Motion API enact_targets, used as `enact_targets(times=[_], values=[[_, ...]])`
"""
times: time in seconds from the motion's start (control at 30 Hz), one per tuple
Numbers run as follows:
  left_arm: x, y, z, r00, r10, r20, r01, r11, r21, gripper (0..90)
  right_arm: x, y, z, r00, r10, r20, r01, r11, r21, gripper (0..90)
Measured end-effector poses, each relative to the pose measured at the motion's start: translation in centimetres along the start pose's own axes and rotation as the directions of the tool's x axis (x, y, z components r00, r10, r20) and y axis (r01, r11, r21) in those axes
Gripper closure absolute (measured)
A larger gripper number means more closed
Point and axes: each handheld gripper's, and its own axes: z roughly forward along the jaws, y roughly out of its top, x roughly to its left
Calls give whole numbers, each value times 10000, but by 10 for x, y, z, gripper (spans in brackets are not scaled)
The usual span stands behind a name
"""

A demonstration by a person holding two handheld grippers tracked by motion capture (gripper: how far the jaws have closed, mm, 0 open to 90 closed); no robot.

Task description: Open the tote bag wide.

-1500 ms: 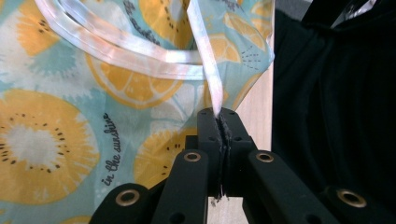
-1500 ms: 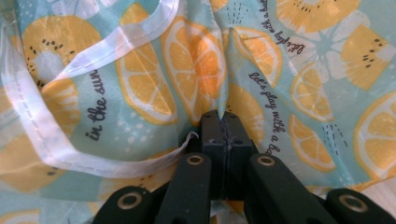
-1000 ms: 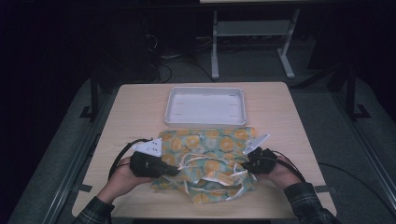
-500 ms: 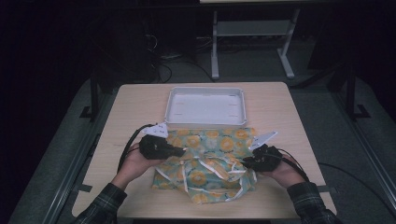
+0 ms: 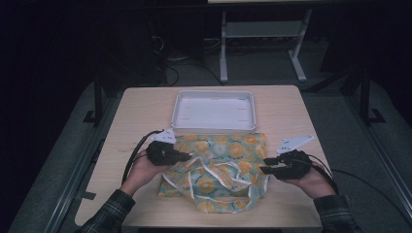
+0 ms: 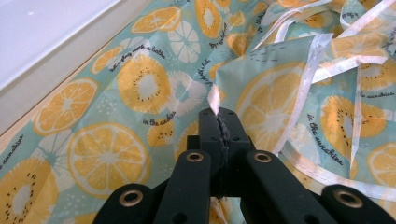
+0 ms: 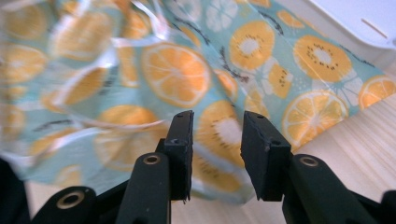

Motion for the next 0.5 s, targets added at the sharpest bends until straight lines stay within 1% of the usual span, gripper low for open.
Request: enact_targets(times=[0.13, 0.27, 0.33, 0.4, 0.5], values=[[1, 0, 1, 10000, 18, 16, -19, 10000, 63, 897, 13, -1, -9, 9981, -324, -524, 306, 9989, -352, 612], [1, 0, 1, 10000, -38, 39, 38, 9999, 112, 897, 28, 3, -7, 9924, -737, -988, 697, 9966, -443, 596], [2, 0, 2, 10000, 49, 14, -49, 9999, 107, 897, 33, 7, -6, 9893, -889, -1160, 835, 9952, -501, 594], [2, 0, 2, 10000, 12, 41, -12, 9999, 107, 897, 38, 11, -5, 9832, -1102, -1456, 1015, 9926, -662, 594], [3, 0, 2, 10000, -8, 49, 8, 9999, 112, 897, 45, 15, -2, 9742, -1310, -1838, 1202, 9904, -687, 594]])
